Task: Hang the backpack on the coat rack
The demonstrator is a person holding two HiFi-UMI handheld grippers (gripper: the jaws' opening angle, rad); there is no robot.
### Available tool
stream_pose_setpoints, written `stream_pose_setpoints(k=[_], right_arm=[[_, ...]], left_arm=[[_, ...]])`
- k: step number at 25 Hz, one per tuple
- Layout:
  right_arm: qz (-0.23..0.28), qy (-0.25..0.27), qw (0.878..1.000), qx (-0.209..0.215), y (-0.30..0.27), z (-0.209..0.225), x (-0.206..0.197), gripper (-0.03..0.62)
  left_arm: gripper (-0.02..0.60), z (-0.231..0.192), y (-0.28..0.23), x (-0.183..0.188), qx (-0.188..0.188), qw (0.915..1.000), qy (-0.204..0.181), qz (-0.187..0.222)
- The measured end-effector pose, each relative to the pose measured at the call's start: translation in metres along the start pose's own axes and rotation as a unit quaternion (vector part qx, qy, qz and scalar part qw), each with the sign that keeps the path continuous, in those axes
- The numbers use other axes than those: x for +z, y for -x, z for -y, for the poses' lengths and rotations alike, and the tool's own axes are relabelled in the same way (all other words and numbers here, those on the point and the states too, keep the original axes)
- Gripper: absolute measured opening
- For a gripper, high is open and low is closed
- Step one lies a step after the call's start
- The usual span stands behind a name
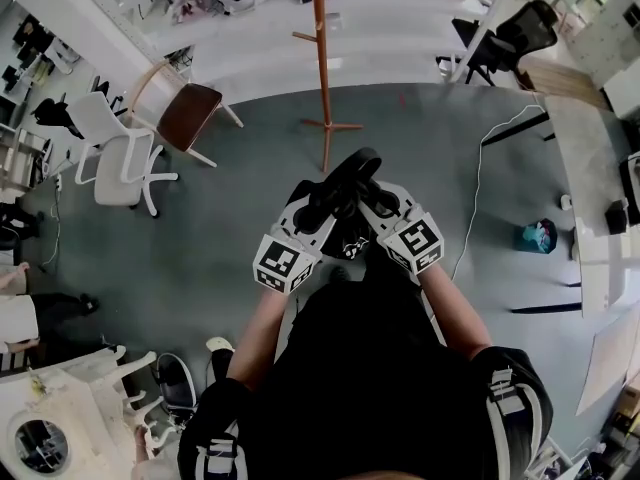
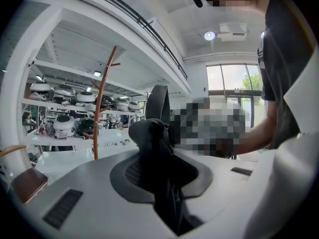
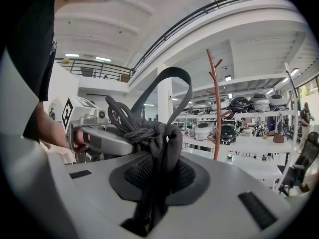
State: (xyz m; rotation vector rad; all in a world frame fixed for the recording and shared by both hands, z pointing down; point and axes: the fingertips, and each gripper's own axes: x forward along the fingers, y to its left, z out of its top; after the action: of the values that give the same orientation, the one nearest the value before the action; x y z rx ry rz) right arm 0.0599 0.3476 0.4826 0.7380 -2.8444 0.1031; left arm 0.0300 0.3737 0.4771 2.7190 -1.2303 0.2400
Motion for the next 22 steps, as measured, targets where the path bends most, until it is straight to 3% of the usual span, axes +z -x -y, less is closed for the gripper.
stream_pose_setpoints(k=[22], right_arm=[[-0.014,0.0,0.997,0.074,-0.066,0.174,0.005,0.081]], left_arm=[[0.091,-0.095,-0.155,0.027,0.074,0.9968,0.031,-0.007]])
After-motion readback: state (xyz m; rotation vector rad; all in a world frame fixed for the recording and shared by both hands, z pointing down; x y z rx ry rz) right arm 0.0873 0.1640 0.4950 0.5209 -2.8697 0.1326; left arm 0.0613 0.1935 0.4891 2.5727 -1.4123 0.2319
